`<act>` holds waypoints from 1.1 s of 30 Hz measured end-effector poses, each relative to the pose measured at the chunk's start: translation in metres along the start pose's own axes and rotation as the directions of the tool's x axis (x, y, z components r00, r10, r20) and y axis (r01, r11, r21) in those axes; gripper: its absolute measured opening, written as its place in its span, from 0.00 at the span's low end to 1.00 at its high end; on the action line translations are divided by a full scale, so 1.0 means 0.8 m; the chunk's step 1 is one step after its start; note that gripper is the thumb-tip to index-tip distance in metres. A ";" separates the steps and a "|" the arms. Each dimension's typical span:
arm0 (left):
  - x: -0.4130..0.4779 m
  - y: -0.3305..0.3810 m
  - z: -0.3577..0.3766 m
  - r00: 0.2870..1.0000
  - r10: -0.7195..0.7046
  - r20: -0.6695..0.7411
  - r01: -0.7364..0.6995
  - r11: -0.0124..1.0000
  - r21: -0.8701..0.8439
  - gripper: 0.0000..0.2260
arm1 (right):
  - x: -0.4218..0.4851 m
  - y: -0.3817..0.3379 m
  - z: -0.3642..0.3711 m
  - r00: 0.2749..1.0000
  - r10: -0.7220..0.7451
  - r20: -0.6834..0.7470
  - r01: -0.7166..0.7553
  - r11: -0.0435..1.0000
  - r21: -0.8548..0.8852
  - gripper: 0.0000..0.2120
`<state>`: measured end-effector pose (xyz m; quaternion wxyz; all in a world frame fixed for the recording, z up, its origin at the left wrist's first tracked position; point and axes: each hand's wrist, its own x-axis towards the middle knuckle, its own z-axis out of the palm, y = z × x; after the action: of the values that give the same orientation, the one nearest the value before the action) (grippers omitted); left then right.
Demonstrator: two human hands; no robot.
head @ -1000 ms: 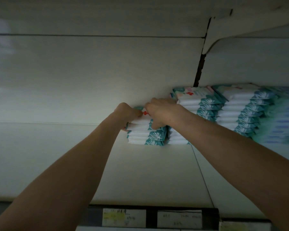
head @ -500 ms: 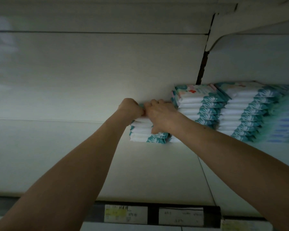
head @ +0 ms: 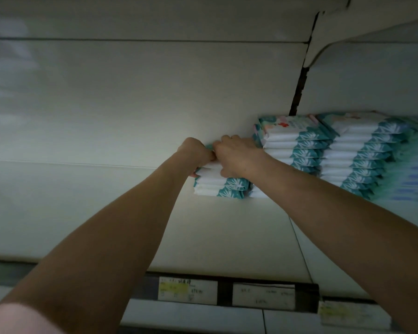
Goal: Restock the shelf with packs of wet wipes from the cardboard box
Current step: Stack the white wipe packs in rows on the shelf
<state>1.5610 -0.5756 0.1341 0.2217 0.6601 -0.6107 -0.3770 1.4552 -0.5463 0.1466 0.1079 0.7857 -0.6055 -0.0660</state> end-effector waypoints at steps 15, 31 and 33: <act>-0.023 -0.003 0.006 0.964 0.255 -0.071 -0.217 0.915 0.341 0.14 | -0.015 -0.001 -0.008 0.995 -0.081 -0.062 0.084 0.995 0.053 0.14; -0.077 -0.044 -0.028 0.940 0.051 -0.336 -0.003 0.990 0.142 0.15 | -0.022 -0.031 -0.032 0.960 -0.278 -0.047 0.281 0.952 0.123 0.13; -0.099 -0.062 -0.039 0.918 0.000 -0.396 0.060 0.989 0.139 0.16 | -0.024 -0.054 -0.032 0.938 -0.343 -0.058 0.348 0.931 0.114 0.13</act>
<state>1.6192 -0.4962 0.1343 0.2850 0.7465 -0.5695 -0.1929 1.4969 -0.5148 0.1600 0.0573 0.8861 -0.4588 -0.0321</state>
